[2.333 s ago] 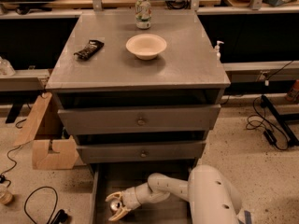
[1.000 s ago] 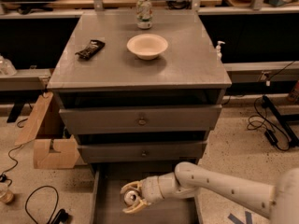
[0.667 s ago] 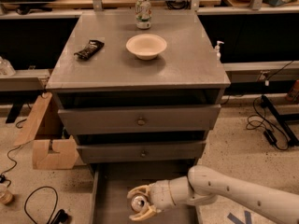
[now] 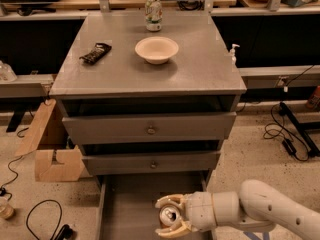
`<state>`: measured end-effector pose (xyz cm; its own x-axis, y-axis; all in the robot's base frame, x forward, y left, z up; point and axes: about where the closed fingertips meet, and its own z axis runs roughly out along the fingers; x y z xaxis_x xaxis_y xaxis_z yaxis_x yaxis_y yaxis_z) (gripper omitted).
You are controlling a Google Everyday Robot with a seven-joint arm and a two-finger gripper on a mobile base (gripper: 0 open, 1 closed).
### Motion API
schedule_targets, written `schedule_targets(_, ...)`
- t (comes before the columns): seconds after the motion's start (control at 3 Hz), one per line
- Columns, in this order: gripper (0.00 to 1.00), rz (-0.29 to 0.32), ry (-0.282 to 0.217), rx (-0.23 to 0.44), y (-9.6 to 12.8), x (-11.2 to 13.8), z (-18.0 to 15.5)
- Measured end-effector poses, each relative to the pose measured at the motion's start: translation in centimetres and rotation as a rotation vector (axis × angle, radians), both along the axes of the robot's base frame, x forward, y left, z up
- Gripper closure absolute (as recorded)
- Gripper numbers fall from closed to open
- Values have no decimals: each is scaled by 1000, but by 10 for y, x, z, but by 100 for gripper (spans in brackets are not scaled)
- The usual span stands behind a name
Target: Pick orange can from bottom drawer and place on counter
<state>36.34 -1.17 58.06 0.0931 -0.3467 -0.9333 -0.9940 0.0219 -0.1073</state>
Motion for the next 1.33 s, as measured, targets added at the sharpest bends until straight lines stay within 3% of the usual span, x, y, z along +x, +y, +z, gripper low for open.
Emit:
schedule_targets(0.33,100,-47,26,-29,-18,8,-13)
schedule_targets(0.67,100,-28,28,-32,-12,8,-15)
schedule_targets(1.0,100,-44,21,-33,-16,11,6)
schedule_targets(1.33,100,-114,31,-16,-33,26,75)
